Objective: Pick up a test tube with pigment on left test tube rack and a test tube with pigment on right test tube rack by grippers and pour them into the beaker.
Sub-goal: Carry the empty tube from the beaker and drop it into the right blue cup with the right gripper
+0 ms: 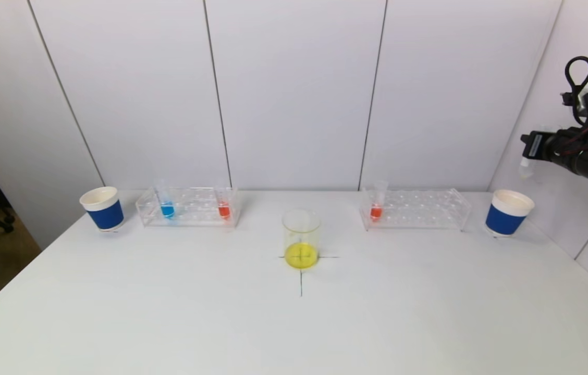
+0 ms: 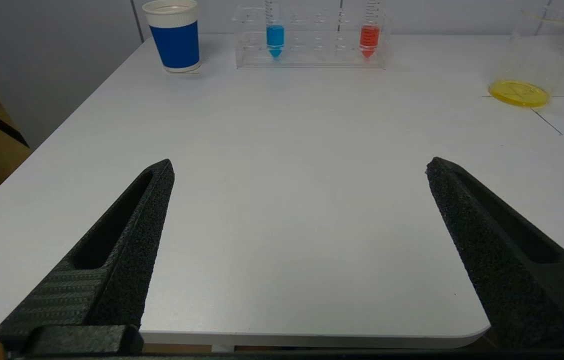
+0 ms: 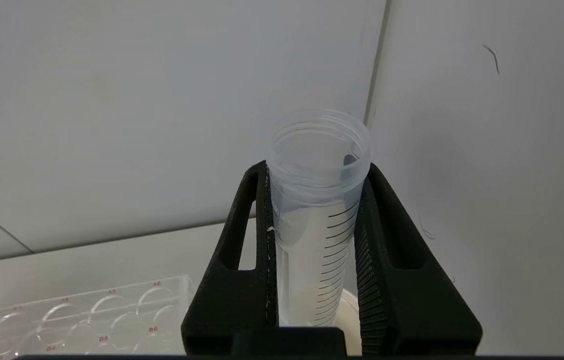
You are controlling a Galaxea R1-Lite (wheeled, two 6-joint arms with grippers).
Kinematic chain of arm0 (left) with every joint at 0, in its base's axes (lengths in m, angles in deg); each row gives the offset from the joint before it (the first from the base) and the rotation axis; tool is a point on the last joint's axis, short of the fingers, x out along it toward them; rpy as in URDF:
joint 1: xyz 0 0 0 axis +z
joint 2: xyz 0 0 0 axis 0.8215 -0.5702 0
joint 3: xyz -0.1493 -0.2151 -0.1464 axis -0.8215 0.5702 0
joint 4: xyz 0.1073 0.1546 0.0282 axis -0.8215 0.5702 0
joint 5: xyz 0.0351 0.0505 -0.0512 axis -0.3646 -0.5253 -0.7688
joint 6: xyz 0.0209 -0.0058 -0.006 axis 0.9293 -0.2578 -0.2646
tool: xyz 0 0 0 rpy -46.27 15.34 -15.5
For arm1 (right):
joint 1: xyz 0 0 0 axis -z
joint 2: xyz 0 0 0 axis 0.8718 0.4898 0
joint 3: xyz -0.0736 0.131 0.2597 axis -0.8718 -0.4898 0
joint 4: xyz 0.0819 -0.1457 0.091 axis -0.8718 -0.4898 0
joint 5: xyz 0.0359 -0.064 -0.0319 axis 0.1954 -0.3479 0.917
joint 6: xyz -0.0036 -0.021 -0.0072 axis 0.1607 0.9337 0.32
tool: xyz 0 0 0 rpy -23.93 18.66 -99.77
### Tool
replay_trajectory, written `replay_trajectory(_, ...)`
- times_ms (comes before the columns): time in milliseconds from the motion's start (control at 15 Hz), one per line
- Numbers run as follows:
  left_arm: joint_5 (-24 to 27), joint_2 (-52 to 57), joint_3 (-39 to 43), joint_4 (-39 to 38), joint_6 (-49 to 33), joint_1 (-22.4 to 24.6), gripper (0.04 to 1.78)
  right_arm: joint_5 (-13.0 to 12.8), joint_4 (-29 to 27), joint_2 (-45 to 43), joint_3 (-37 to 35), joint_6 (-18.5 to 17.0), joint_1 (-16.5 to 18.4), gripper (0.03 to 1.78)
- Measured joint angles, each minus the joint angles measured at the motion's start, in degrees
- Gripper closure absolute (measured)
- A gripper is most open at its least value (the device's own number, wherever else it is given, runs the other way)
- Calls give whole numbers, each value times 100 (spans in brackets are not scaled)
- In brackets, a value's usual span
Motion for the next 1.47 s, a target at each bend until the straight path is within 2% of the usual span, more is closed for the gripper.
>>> replay_trajectory(333, 2, 0, 0, 0, 0, 4, 6, 2, 149, 138, -358, -105, 63, 131)
replay_trajectory(667, 0, 0, 0, 0, 0, 2, 6, 18, 881, 380, -706, -110, 145, 131)
replay_trajectory(1000, 0, 0, 0, 0, -2, -2, 6, 74, 981, 571, -970, -123, 160, 131)
replay_trajectory(1267, 0, 0, 0, 0, 0, -2, 6, 90, 1477, 719, -1130, -176, 157, 131)
replay_trajectory(1467, 0, 0, 0, 0, 0, 2, 6, 96, 1513, 796, -1178, -221, 157, 131)
